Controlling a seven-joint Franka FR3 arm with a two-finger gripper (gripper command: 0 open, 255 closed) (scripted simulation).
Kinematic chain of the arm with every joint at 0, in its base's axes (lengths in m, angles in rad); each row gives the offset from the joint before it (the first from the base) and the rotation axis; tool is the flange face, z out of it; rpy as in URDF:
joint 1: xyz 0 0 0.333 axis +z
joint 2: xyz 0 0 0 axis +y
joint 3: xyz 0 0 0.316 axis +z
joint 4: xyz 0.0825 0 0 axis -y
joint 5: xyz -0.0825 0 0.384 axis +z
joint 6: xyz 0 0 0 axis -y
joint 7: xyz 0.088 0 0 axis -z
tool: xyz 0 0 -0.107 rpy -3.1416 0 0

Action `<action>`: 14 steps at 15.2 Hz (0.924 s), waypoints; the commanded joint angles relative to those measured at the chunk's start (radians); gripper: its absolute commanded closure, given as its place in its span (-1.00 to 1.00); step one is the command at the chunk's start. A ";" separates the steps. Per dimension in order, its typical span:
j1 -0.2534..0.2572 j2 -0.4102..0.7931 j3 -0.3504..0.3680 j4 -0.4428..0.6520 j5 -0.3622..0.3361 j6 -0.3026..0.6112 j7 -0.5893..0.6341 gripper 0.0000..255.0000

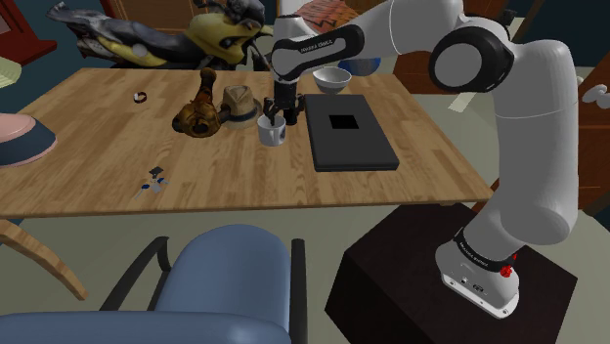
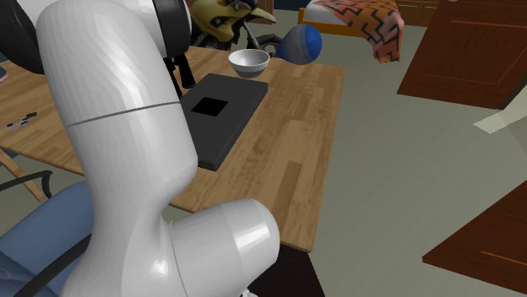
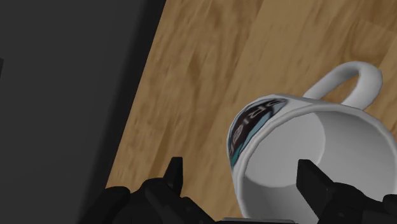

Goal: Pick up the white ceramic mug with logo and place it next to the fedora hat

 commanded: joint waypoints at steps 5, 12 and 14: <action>-0.003 -0.033 0.000 0.049 0.000 -0.082 0.000 -1.00; -0.003 -0.040 0.000 0.065 0.000 -0.105 0.000 -1.00; -0.003 -0.040 0.000 0.065 0.000 -0.105 0.000 -1.00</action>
